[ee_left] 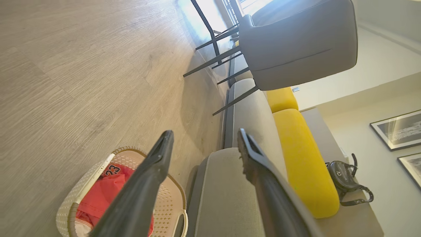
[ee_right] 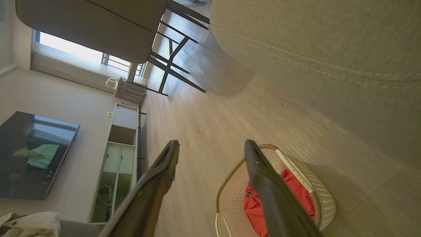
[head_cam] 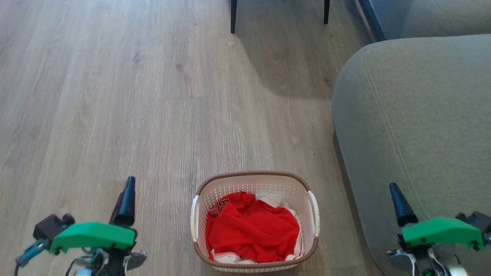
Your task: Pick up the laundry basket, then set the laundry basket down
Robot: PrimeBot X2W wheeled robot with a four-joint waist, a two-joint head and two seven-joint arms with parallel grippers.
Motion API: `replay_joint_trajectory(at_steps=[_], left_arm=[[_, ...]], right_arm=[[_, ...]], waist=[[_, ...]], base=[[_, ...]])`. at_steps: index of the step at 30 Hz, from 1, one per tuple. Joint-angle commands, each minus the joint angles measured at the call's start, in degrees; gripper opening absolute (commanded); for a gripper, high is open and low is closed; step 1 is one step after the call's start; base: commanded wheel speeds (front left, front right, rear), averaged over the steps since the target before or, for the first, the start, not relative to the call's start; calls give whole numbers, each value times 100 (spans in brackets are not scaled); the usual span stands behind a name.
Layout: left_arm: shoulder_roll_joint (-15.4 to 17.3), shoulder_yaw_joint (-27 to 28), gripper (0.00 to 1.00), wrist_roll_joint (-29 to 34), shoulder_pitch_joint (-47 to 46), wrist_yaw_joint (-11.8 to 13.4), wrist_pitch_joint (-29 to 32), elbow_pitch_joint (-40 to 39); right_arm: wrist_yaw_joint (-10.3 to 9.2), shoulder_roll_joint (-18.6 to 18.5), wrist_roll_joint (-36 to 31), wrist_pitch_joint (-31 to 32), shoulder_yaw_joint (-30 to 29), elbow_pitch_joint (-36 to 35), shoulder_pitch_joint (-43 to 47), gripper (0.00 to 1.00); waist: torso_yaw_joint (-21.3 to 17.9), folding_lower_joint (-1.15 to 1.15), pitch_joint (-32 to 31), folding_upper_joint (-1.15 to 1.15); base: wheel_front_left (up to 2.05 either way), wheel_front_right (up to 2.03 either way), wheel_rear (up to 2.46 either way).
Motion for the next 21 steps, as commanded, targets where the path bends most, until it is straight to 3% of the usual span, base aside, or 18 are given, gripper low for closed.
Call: replay_joint_trajectory(at_steps=[1,10,21], left_arm=[[46,41,100,168,-257,27,-52,-254],[93,-103,100,1210,-182,171,-221,-383],[231,-314,100,2060,-62,387,-407,-505]], right_arm=[[-3,-39,-158,-68,78,-237,-263,100],[-4,-47,-1061,-235,241,-376,-247,100],[-4,-54,-1843,-419,417,-406,-227,100]], waist=[[1,0,0,0],[5,0,-5,0],[5,0,-13,0]], base=[[0,0,0],[0,0,0],[0,0,0]])
